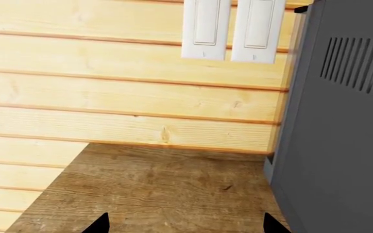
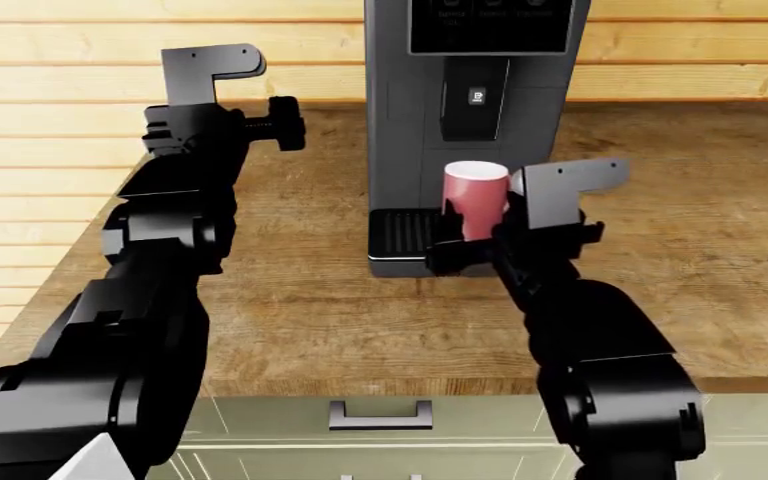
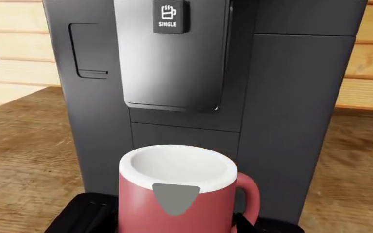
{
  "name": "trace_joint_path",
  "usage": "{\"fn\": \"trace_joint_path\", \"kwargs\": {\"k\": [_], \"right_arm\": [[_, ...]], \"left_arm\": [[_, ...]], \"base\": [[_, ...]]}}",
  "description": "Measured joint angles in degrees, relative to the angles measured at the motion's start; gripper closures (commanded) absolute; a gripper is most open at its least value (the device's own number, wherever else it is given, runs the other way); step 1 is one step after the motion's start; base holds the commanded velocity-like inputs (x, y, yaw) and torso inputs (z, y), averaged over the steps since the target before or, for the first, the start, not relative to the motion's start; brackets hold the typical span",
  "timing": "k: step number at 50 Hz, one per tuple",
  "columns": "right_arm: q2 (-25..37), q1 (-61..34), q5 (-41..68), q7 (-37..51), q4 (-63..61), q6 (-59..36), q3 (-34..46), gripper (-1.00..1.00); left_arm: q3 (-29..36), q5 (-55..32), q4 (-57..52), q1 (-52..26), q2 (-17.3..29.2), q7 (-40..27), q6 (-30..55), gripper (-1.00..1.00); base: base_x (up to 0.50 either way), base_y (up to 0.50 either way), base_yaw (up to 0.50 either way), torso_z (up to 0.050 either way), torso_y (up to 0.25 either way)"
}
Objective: Pick the mug from the cabinet, place it under the coffee machine dispenser, and press the start button.
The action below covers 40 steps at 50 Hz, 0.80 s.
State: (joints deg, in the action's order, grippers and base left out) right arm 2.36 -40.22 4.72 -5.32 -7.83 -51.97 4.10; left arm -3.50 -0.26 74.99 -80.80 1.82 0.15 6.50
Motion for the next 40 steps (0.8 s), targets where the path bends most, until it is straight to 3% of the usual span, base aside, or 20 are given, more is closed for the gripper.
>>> {"fn": "trace_joint_path", "kwargs": {"k": [39, 40], "right_arm": [[0.7, -2.35, 4.35, 6.39, 12.98, 12.87, 4.26, 1.0], [0.75, -2.35, 4.4, 6.53, 13.02, 13.0, 4.41, -1.0]], "left_arm": [[0.02, -0.02, 0.0, 0.02, -0.02, 0.2, -0.2, -1.0], [0.02, -0.02, 0.0, 0.02, -0.02, 0.21, -0.2, -1.0]], "base": [[0.01, 0.0, 0.0, 0.0, 0.0], [0.02, 0.0, 0.01, 0.0, 0.0]]}}
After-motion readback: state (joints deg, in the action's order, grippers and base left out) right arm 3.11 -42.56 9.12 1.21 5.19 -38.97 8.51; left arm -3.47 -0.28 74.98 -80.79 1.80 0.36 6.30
